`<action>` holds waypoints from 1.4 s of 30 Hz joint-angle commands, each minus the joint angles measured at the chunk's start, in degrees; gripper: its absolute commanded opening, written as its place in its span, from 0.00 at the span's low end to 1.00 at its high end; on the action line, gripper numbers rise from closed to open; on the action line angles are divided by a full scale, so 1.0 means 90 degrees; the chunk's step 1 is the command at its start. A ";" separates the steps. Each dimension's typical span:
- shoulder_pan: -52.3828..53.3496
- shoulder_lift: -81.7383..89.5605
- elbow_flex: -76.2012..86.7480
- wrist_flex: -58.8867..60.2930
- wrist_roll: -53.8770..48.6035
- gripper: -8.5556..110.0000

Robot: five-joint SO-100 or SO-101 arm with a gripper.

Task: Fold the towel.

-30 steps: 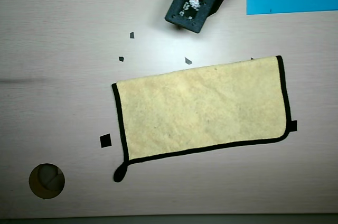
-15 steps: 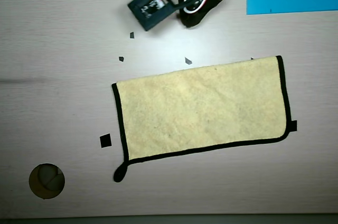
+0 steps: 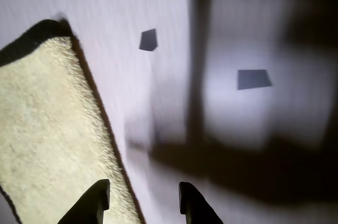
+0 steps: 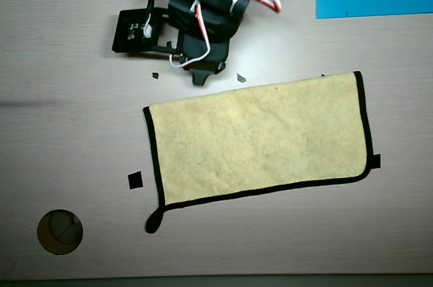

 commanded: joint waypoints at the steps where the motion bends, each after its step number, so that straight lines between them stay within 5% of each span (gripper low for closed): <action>1: 0.0020 -0.0127 -0.0537 -0.0742 0.0215 0.21; 14: 0.0029 -0.1914 -0.1709 -0.1777 0.0361 0.19; 42: -0.0508 -0.2607 -0.2021 -0.3066 0.0059 0.15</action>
